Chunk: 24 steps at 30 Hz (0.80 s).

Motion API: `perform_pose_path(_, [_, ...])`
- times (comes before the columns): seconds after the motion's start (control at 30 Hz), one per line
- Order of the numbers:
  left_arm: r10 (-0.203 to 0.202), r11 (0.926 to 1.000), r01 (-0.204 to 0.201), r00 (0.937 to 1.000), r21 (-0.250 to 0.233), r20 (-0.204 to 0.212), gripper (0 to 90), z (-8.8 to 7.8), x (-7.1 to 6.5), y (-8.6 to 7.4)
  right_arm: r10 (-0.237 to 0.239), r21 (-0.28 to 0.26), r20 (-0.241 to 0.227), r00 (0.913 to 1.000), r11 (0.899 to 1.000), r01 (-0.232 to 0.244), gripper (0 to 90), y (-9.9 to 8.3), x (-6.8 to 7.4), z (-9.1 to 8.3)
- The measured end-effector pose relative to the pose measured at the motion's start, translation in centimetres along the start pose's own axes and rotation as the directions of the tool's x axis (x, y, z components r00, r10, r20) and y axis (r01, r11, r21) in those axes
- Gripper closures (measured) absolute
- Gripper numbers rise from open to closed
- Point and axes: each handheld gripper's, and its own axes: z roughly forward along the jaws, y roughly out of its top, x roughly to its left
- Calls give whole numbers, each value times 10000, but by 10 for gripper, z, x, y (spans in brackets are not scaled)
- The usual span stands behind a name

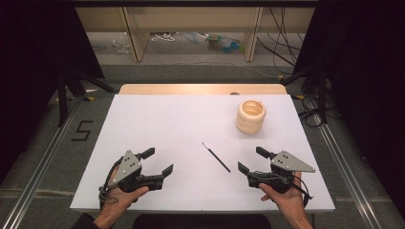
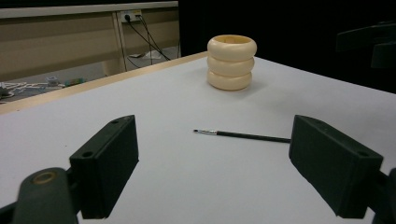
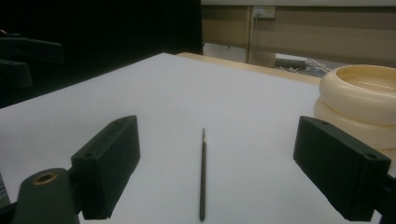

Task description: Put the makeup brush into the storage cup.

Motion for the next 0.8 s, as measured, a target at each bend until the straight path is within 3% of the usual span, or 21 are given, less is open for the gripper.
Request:
perform_pose_path(0.47, [-41,10000,41,10000,30,32,158,1,-1,0,-216,-160,88,9997,9996,218,158,0,-1,2])
perform_pose_path(0.8, [-33,10000,33,10000,69,32,158,1,-1,0,-347,254,159,9993,9991,343,158,3,-1,5])
